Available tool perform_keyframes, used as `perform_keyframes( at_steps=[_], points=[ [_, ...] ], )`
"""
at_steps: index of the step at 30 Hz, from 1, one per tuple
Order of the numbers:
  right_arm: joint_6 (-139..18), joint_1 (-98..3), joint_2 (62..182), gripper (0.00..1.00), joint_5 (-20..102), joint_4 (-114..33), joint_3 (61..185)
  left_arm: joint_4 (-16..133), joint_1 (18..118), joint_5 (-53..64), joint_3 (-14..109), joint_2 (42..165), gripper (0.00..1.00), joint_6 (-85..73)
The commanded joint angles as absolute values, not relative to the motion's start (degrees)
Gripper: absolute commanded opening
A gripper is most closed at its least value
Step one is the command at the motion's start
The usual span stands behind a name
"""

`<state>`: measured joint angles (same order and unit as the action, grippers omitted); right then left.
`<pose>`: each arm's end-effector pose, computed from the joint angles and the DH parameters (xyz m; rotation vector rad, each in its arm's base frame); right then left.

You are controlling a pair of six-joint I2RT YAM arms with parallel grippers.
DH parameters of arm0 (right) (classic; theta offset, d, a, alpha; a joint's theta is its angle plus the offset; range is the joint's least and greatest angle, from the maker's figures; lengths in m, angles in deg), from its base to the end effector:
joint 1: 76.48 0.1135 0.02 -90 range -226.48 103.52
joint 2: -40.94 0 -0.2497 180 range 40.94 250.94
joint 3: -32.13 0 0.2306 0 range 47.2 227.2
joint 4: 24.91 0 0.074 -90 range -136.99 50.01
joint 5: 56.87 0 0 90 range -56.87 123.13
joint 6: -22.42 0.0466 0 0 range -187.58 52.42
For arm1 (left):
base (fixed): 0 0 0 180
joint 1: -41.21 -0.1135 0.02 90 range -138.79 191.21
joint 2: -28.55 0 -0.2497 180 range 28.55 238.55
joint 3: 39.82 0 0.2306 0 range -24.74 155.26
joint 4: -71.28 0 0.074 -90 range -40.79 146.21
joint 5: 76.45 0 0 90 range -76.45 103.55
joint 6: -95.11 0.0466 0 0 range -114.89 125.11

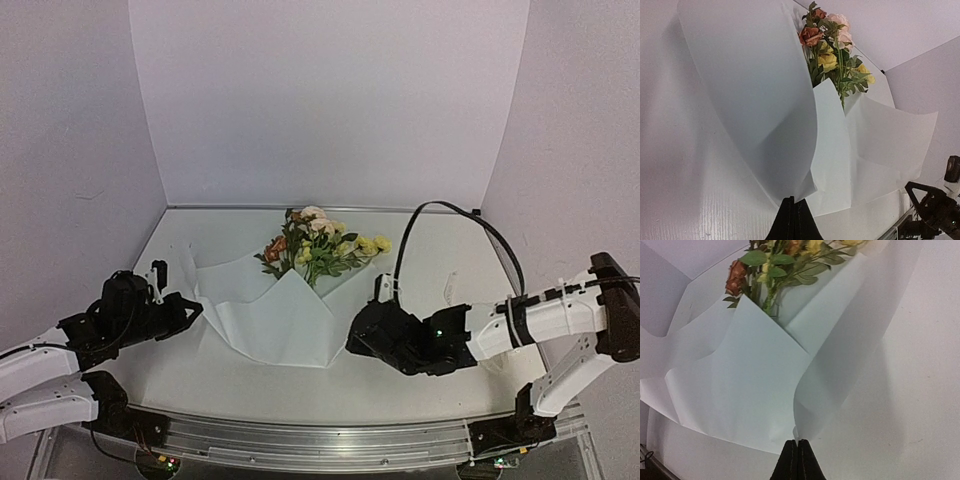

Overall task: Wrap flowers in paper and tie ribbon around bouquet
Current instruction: Fold the one-fourth-folded wrapping paper at the center of the board, then fold the 2/3-folded wrapping paper at the center of the board.

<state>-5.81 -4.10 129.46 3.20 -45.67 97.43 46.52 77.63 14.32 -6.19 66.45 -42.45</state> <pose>0.1153 0.2863 0.1928 0.0470 2.3000 0.6561 0.1278 -0.0935 0.1912 -0.2222 2.1883 -0.8553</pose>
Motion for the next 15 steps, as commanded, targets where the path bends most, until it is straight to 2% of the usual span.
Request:
perform_keyframes(
  at_steps=[1,8,15],
  points=[
    [-20.4,-3.5,137.1,0.0,7.4,-47.9,107.6,51.8,77.7,9.4,-3.3,68.1,0.0,-39.5],
    [-28.9,-3.6,148.3,0.0,16.6,-43.5,117.9,56.1,77.9,4.4,-1.4,71.7,0.0,-37.4],
    [-29.3,-4.1,155.7,0.0,23.8,-39.6,123.1,62.6,78.5,-0.6,2.6,77.9,0.0,-35.8]
  ],
)
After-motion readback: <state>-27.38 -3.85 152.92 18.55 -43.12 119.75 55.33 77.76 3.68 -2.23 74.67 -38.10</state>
